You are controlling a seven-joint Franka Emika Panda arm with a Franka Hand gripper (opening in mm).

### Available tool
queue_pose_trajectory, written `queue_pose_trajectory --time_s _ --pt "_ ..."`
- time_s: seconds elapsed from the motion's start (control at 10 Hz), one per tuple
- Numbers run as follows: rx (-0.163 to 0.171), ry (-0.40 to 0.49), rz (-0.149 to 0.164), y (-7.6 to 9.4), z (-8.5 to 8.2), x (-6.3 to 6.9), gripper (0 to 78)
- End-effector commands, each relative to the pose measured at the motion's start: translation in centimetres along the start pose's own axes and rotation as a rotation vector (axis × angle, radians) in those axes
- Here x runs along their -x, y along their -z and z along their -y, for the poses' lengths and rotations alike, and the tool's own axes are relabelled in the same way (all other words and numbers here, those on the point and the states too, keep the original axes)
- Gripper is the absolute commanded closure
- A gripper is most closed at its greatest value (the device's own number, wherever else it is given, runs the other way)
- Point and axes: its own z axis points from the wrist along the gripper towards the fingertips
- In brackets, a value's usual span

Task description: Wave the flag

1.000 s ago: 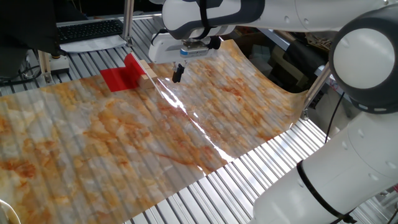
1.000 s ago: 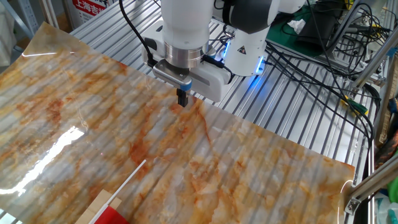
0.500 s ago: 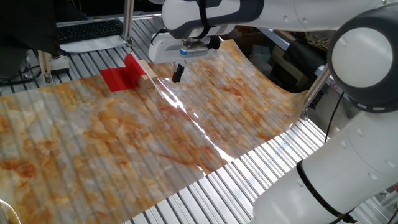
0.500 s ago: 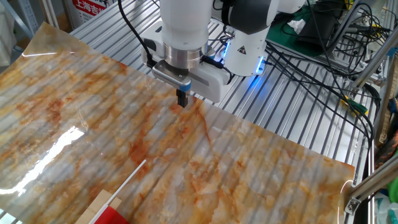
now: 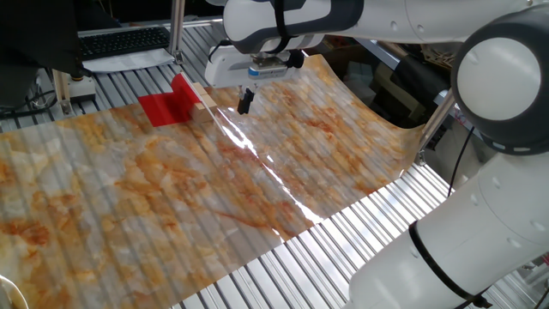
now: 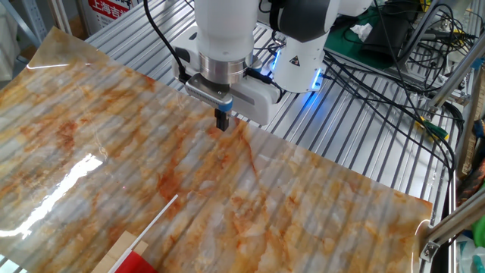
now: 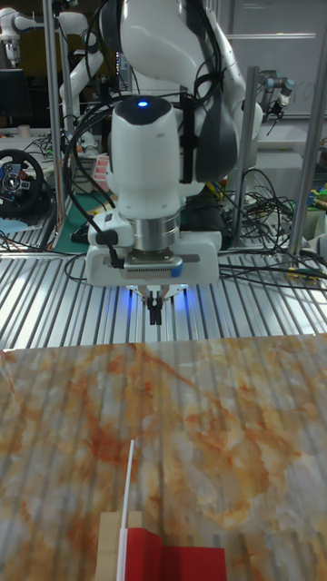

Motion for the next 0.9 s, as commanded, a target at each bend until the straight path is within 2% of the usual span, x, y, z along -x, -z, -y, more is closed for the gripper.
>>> queue_pose_trajectory --time_s 0.1,0.5,0.9 --pt "0.001 -0.001 0.003 0.06 0.02 0.06 77.6" --pt "0.001 0.000 0.003 -0.06 0.08 0.07 77.6" --pt "0.001 0.008 0.004 -0.59 0.88 -0.01 77.6"
